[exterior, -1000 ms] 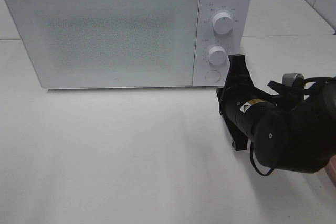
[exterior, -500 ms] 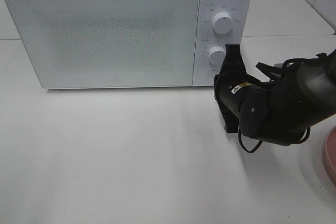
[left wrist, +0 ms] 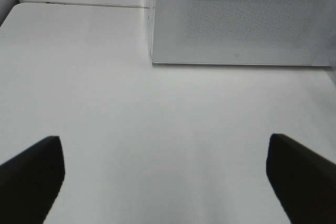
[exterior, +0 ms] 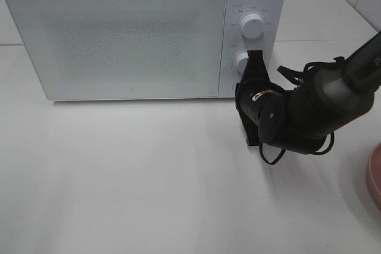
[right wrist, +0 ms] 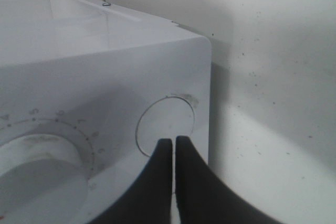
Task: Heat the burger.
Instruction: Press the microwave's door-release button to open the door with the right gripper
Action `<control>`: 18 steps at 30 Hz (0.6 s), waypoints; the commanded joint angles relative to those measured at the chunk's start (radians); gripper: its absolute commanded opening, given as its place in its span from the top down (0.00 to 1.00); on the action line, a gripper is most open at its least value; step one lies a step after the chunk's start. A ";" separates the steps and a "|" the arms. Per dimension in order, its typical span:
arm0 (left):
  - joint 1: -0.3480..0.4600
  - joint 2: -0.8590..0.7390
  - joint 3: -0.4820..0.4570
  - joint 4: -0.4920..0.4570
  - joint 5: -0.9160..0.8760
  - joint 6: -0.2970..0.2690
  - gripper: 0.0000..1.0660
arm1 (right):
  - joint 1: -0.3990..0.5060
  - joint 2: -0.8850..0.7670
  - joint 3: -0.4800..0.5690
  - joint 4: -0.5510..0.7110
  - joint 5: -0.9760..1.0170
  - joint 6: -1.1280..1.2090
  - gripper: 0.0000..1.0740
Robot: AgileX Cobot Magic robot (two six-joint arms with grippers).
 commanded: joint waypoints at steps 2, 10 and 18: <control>-0.006 -0.020 0.000 -0.002 -0.006 0.004 0.06 | -0.032 0.001 -0.038 -0.005 0.000 -0.054 1.00; -0.006 -0.020 0.000 -0.002 -0.006 0.004 0.06 | -0.053 0.027 -0.067 -0.018 0.035 -0.035 1.00; -0.006 -0.020 0.000 -0.002 -0.006 0.004 0.06 | -0.050 0.023 -0.072 -0.021 0.014 -0.026 1.00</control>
